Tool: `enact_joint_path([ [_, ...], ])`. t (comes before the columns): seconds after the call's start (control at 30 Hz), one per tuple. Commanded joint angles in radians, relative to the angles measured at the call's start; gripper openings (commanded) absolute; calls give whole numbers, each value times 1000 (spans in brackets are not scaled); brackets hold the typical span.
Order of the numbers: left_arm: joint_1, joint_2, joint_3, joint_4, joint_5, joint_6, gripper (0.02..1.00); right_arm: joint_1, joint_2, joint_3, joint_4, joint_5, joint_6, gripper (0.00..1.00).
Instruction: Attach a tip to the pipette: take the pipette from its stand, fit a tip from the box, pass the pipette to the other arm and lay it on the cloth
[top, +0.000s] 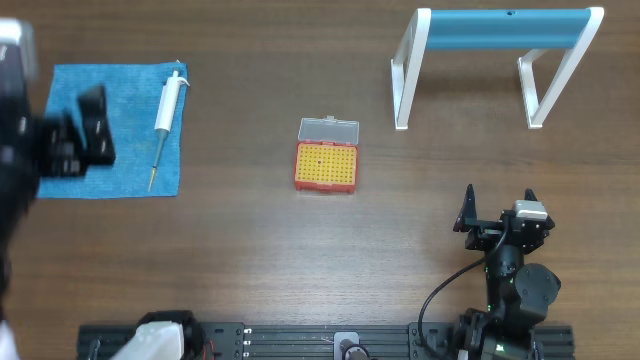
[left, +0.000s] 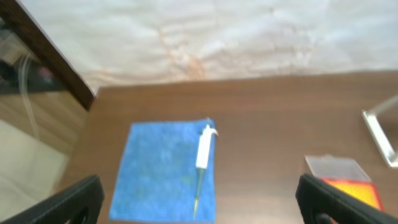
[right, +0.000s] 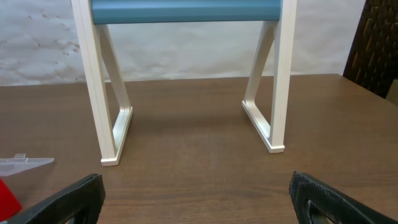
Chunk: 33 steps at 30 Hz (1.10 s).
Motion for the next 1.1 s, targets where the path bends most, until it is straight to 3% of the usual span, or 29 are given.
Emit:
enact_joint_path([
  [0.03, 2, -378, -304, 232, -72, -14, 996, 5, -4, -8, 4, 5, 8, 974],
  [0.17, 2, -657, -623, 400, -51, -14, 998, 5, -4, -8, 4, 5, 8, 974],
  [0.3, 2, -919, -1045, 710, 14, -18, 998, 5, -4, -8, 4, 5, 8, 974],
  [0.43, 2, -1010, -1315, 916, 90, -18, 996, 5, -4, -8, 4, 5, 8, 974],
  [0.67, -2, -1141, -1645, 1279, 125, -80, 996, 5, -4, -8, 4, 5, 8, 974],
  [0.93, -55, -1178, -1872, 1416, 113, -124, 996, 5, -4, -8, 4, 5, 8, 974],
  [1.1, -84, -1178, -2109, 1709, 113, -178, 996, 5, -4, -8, 4, 5, 8, 974],
])
